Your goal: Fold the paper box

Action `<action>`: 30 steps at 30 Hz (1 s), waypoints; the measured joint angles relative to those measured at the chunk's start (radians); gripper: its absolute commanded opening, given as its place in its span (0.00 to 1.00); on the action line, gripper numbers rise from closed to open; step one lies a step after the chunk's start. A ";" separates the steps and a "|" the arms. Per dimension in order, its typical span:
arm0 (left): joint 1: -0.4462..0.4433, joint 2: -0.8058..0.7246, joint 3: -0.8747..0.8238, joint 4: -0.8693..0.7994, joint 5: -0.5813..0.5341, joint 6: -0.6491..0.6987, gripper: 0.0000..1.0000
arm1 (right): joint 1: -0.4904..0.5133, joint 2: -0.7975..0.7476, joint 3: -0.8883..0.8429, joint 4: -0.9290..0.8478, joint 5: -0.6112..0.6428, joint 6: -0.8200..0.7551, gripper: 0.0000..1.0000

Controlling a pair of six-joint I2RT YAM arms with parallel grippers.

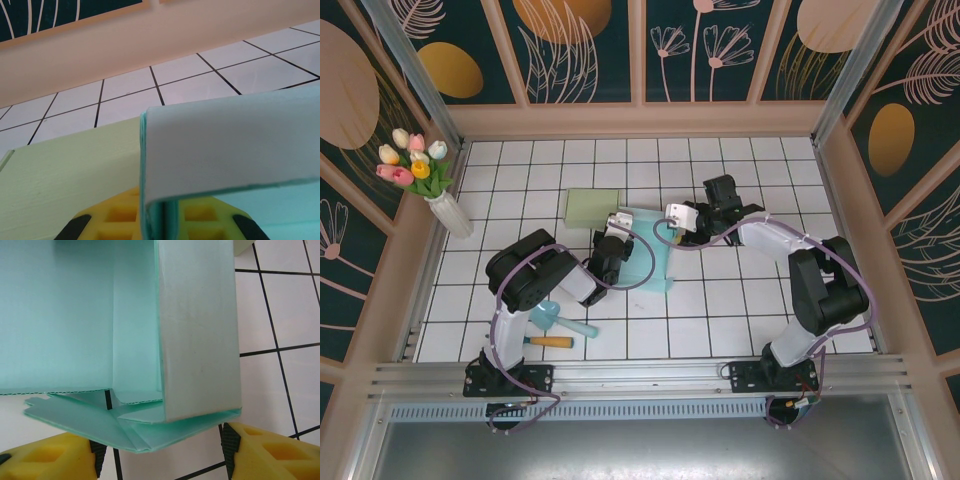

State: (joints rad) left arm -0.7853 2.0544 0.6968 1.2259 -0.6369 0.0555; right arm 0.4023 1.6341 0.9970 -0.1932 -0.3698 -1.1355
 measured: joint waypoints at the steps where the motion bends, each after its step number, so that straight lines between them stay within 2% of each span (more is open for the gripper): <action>1: 0.000 0.000 0.000 0.000 0.000 0.000 0.12 | 0.000 0.000 0.000 -0.001 -0.001 0.009 0.68; 10: 0.000 0.000 0.000 -0.001 0.000 0.000 0.12 | 0.011 0.003 0.000 -0.023 -0.030 0.113 0.72; 22: 0.000 0.000 0.001 -0.003 -0.001 0.000 0.12 | 0.012 0.019 0.000 -0.023 -0.043 0.271 0.72; 30: 0.002 0.000 0.001 -0.007 -0.005 0.000 0.12 | 0.012 0.035 0.000 0.016 -0.036 0.362 0.67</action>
State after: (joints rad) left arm -0.7834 2.0544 0.6979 1.2190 -0.6415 0.0555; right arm 0.4141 1.6695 0.9970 -0.1772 -0.4061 -0.7731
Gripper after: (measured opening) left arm 0.118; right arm 0.676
